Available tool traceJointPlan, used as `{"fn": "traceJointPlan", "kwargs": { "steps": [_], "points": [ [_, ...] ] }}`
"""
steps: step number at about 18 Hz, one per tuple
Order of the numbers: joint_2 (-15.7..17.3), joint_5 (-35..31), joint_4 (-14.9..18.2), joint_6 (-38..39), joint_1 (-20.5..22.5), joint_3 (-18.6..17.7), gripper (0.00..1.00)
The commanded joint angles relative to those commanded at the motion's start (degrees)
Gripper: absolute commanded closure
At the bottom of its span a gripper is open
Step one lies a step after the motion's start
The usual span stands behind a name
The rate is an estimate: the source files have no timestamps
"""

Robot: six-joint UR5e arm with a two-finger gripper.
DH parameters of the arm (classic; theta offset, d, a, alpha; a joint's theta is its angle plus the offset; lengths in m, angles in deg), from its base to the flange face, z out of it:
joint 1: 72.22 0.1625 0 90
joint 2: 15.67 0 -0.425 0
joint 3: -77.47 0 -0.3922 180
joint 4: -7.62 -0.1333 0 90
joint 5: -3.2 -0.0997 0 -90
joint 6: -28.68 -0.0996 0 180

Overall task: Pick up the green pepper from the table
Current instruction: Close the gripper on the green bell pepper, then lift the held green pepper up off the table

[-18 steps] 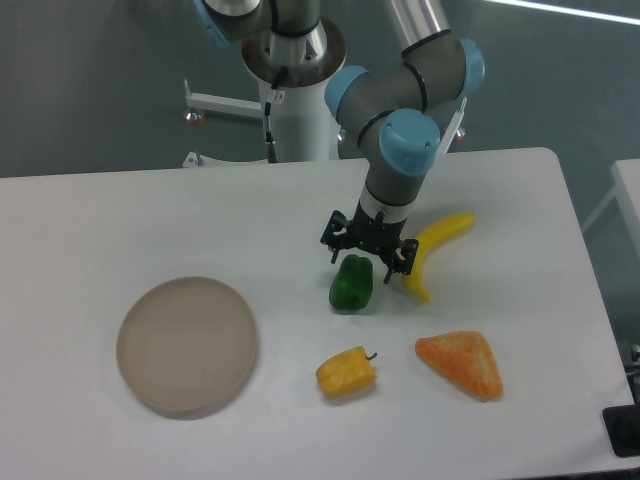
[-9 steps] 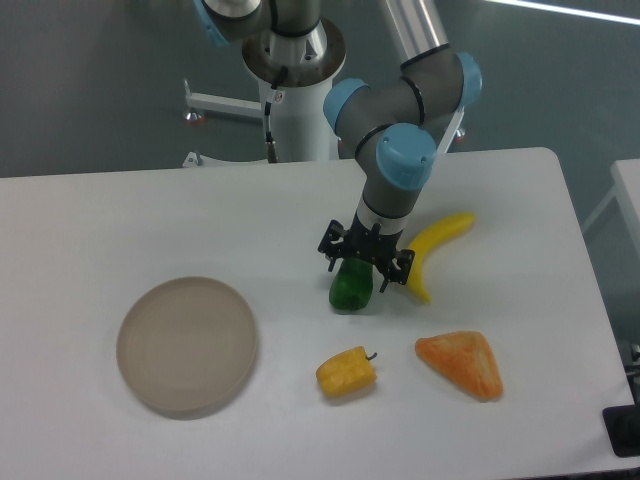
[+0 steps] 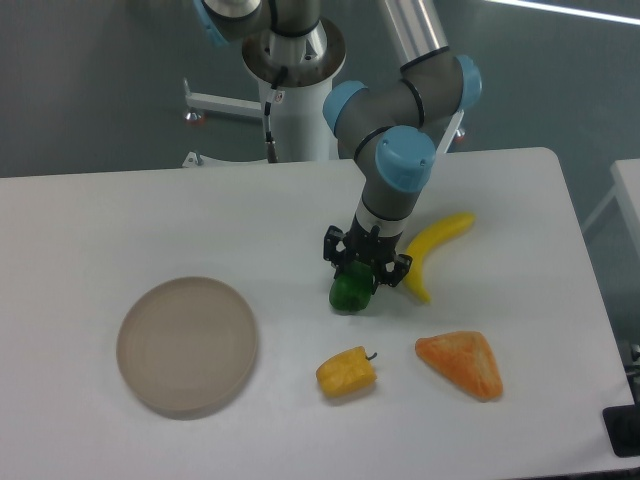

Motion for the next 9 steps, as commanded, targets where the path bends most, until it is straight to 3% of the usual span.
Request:
{"fn": "traceJointPlan", "kwargs": {
  "steps": [4, 9],
  "points": [
    [0.53, -0.53, 0.44, -0.44, 0.00, 2.90, 0.67],
    [0.62, -1.40, 1.05, -1.05, 0.09, 9.66, 0.67]
  ]
}}
